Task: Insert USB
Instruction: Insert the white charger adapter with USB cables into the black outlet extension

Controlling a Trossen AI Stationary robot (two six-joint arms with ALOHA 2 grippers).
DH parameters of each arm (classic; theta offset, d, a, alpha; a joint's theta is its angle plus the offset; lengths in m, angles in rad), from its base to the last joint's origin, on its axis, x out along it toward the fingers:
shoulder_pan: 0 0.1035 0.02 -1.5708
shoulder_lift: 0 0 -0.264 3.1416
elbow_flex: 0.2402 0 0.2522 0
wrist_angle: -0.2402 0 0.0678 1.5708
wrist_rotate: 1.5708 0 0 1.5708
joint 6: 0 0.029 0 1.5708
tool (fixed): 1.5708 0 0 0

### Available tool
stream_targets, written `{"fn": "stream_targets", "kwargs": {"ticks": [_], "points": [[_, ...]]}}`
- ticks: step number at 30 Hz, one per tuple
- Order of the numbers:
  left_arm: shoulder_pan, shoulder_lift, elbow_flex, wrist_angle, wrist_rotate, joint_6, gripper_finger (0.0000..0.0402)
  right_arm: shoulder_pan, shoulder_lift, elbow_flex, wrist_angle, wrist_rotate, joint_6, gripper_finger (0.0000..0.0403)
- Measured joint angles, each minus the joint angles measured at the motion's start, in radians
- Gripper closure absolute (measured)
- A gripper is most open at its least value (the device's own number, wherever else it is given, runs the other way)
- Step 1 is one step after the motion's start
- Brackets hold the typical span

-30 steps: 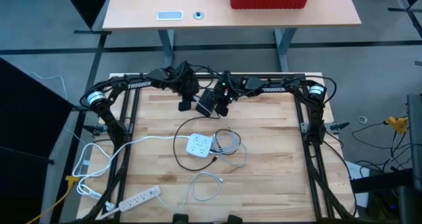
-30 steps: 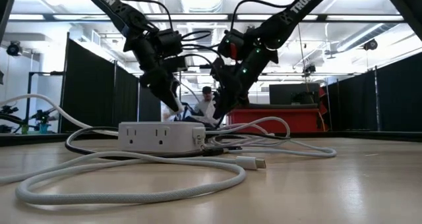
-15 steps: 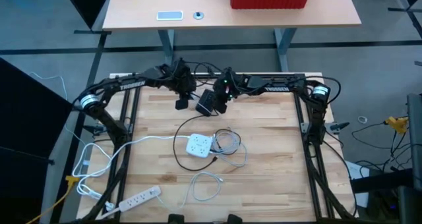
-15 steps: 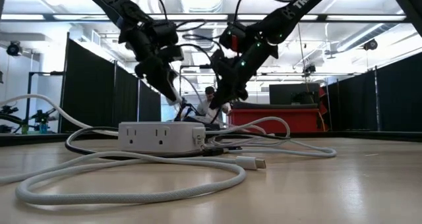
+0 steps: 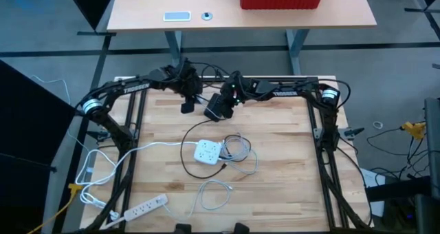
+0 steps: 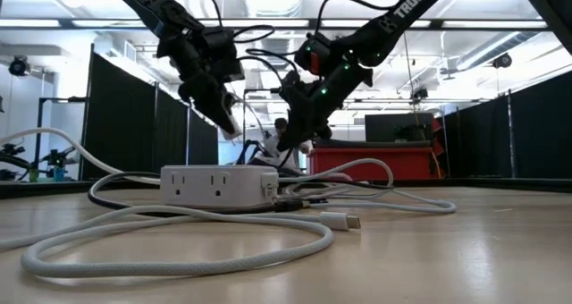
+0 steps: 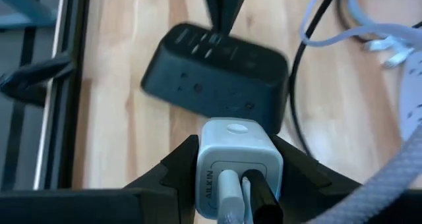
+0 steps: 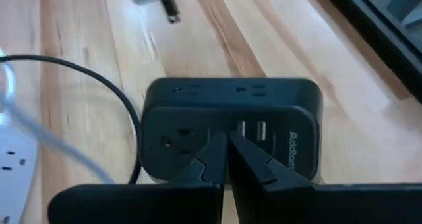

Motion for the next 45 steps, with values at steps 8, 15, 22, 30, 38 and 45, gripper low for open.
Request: {"fn": "stream_targets", "kwargs": {"ticks": [8,15,22,30,38,45], "points": [[-0.001,0.034,0.000,0.038,0.083,0.010,0.0272,0.006,0.028,0.000,-0.008,0.013,0.019,0.0403],[-0.001,0.076,-0.003,0.103,0.125,0.023,0.0272,0.006,0.035,0.000,-0.014,0.028,0.027,0.0403],[0.000,0.108,-0.003,0.105,0.140,0.047,0.0272,0.006,0.035,0.000,-0.020,0.027,0.037,0.0403],[0.002,0.143,-0.003,0.107,0.139,0.091,0.0272,0.006,0.035,0.000,-0.025,0.026,0.036,0.0403],[0.005,0.164,-0.003,0.116,0.132,0.100,0.0272,0.006,0.035,0.000,-0.038,0.026,0.038,0.0403],[0.006,0.164,-0.003,0.127,0.124,0.108,0.0272,0.006,0.035,0.000,-0.038,0.025,0.043,0.0403]]}}
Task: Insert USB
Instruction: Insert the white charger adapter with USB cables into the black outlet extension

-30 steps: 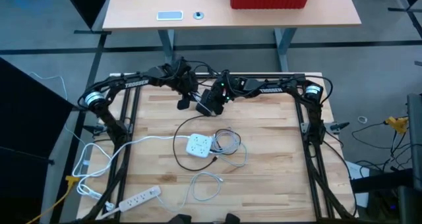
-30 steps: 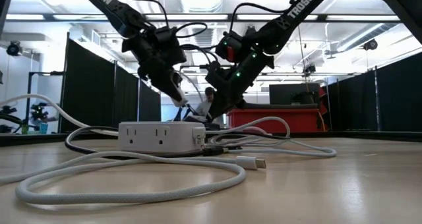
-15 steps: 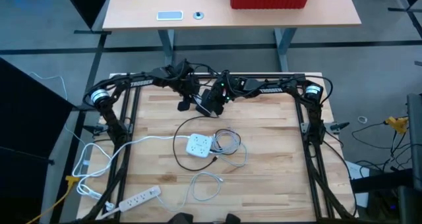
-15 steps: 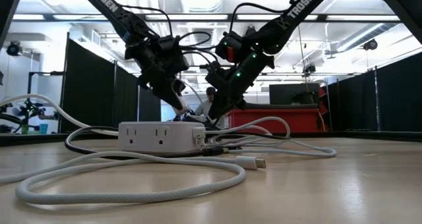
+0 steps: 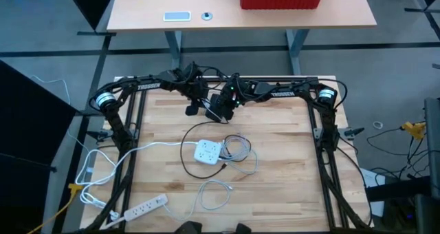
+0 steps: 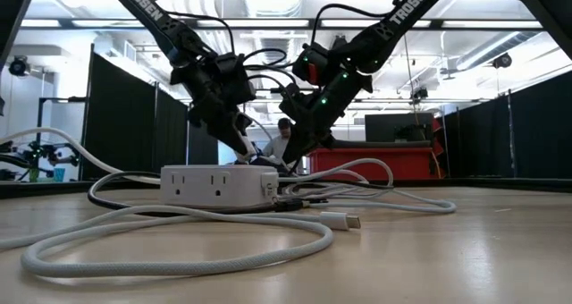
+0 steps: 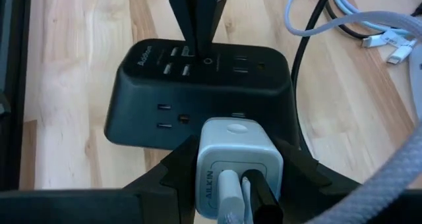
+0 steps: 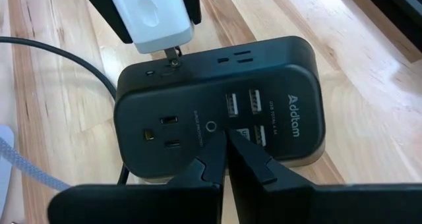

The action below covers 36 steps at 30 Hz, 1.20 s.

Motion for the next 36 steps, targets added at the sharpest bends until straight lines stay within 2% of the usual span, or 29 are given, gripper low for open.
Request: {"fn": "stream_targets", "kwargs": {"ticks": [25,36], "points": [[-0.001,0.015,-0.001,0.023,0.090,-0.049,0.0272,0.000,0.000,0.000,-0.003,-0.002,0.006,0.0403],[0.000,0.005,-0.002,0.015,0.077,-0.075,0.0272,0.000,0.000,0.000,-0.002,-0.007,0.008,0.0403]]}}
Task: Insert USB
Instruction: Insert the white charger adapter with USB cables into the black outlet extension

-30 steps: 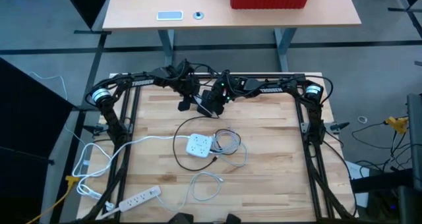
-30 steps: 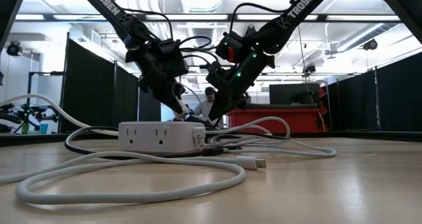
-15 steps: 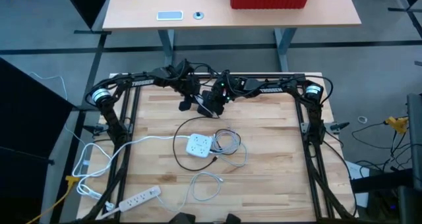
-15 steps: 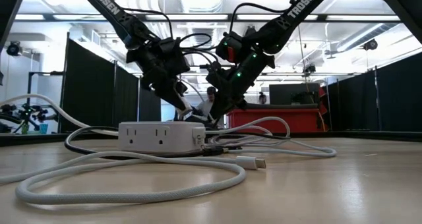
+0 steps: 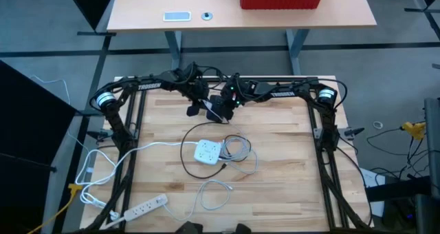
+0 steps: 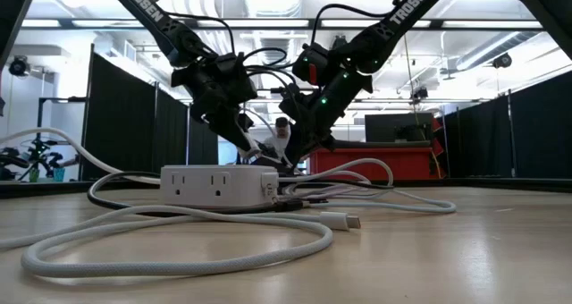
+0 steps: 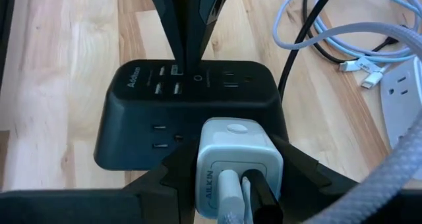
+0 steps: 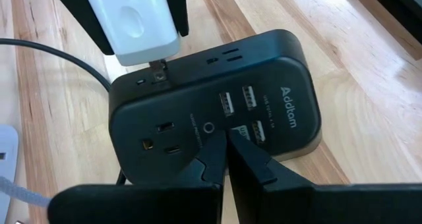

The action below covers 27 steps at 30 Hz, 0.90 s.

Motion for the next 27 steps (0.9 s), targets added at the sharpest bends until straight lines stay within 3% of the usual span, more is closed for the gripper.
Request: {"fn": "stream_targets", "kwargs": {"ticks": [11,27], "points": [[0.000,0.002,-0.008,0.003,0.000,-0.008,0.0272,0.000,0.000,0.000,0.000,0.000,0.002,0.0403],[0.000,0.006,-0.079,0.133,0.035,-0.069,0.0272,0.002,0.001,0.000,-0.010,-0.010,0.000,0.0403]]}}
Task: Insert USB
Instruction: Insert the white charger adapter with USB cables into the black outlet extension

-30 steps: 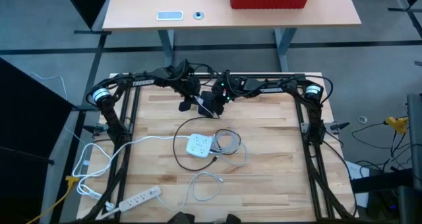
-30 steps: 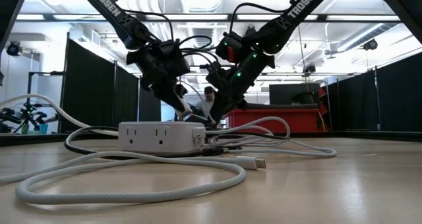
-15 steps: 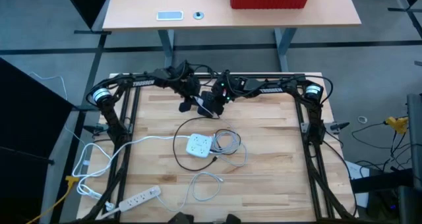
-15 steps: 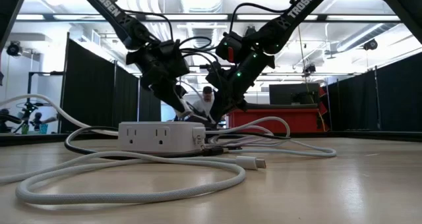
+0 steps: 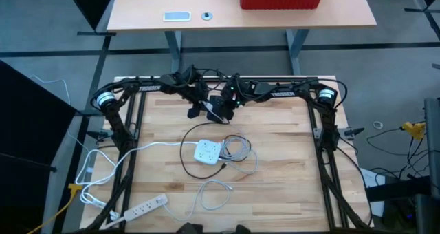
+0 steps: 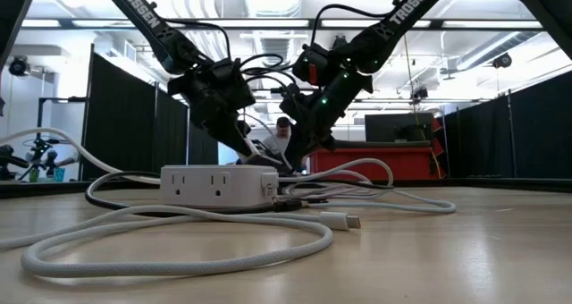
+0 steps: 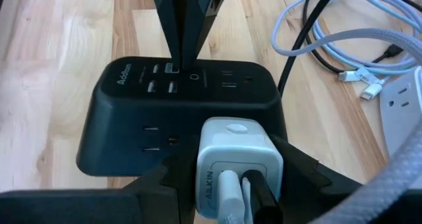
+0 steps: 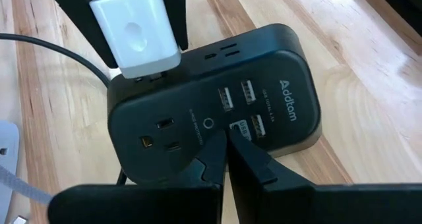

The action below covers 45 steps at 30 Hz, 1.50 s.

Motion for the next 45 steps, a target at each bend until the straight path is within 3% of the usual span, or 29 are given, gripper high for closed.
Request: {"fn": "stream_targets", "kwargs": {"ticks": [13,29,45], "points": [[0.000,0.050,-0.002,0.091,0.043,-0.070,0.0272,0.009,0.002,0.001,-0.035,0.006,-0.014,0.0403],[-0.002,0.053,-0.018,0.170,0.019,-0.124,0.0272,0.009,0.000,0.011,-0.124,0.000,-0.106,0.0403],[-0.026,0.053,-0.159,0.500,0.025,-0.310,0.0272,0.013,0.012,0.006,-0.158,-0.005,-0.118,0.0403]]}}
